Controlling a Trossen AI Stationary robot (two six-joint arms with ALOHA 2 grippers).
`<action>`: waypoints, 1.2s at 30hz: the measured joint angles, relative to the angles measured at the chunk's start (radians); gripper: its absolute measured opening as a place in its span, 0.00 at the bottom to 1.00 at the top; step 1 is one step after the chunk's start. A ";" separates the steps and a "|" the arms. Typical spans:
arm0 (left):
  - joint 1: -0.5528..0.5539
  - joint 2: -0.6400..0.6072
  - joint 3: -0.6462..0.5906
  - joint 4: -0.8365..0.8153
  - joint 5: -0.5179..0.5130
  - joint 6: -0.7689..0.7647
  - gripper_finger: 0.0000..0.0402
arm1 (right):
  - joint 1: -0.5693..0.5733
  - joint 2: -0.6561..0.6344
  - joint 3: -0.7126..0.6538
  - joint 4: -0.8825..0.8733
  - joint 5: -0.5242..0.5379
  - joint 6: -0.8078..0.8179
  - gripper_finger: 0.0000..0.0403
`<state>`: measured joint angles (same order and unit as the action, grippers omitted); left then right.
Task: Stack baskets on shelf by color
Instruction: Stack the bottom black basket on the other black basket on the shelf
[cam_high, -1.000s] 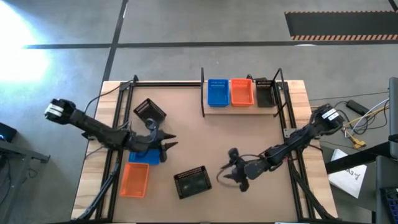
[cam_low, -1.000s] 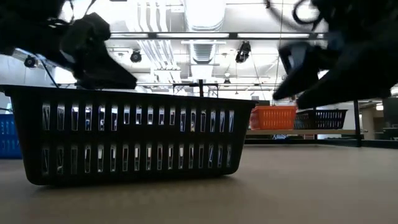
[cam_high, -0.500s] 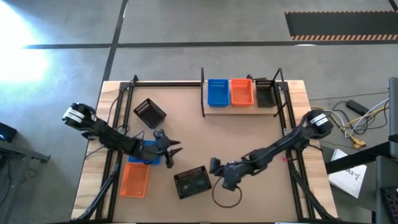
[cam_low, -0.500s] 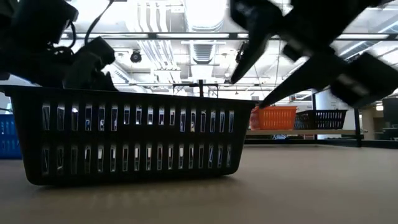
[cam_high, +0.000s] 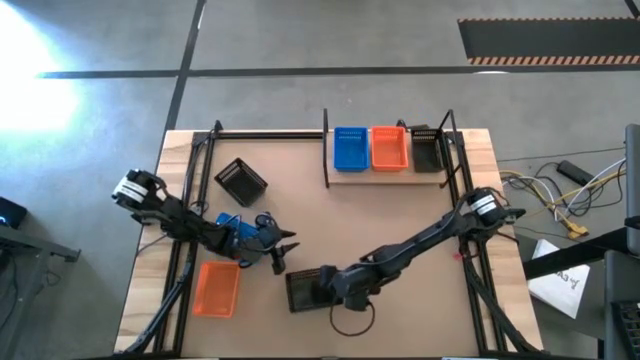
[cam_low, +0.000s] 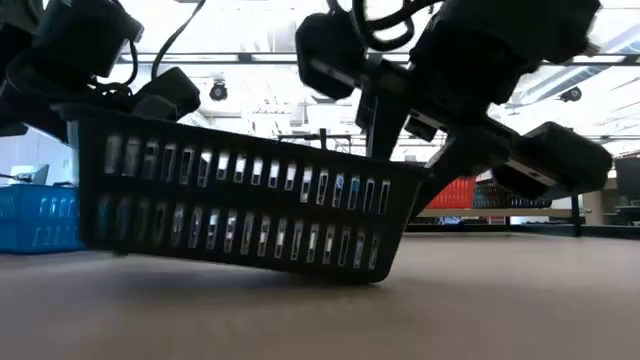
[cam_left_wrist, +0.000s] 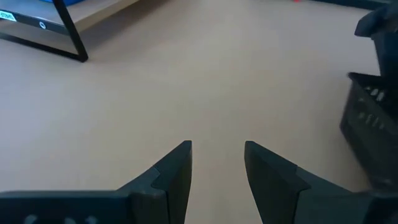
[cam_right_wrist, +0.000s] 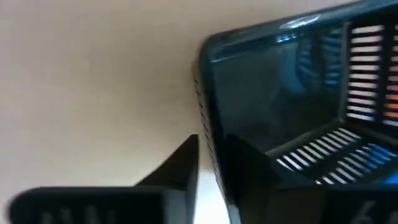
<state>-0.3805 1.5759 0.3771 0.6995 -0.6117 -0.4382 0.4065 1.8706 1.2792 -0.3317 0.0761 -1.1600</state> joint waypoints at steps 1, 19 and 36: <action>0.000 -0.002 0.000 0.002 0.001 0.000 0.33 | 0.001 0.001 0.007 -0.020 0.002 0.039 0.12; 0.001 0.000 0.002 0.068 -0.010 0.037 0.33 | -0.086 -0.456 -0.176 -0.673 0.285 1.252 0.02; 0.100 0.000 0.002 0.444 -0.053 0.511 0.33 | -1.075 -0.629 -0.108 -0.894 0.233 0.533 0.02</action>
<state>-0.2808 1.5757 0.3786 1.1436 -0.6645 0.0733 -0.6682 1.2416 1.1715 -1.2258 0.3090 -0.6274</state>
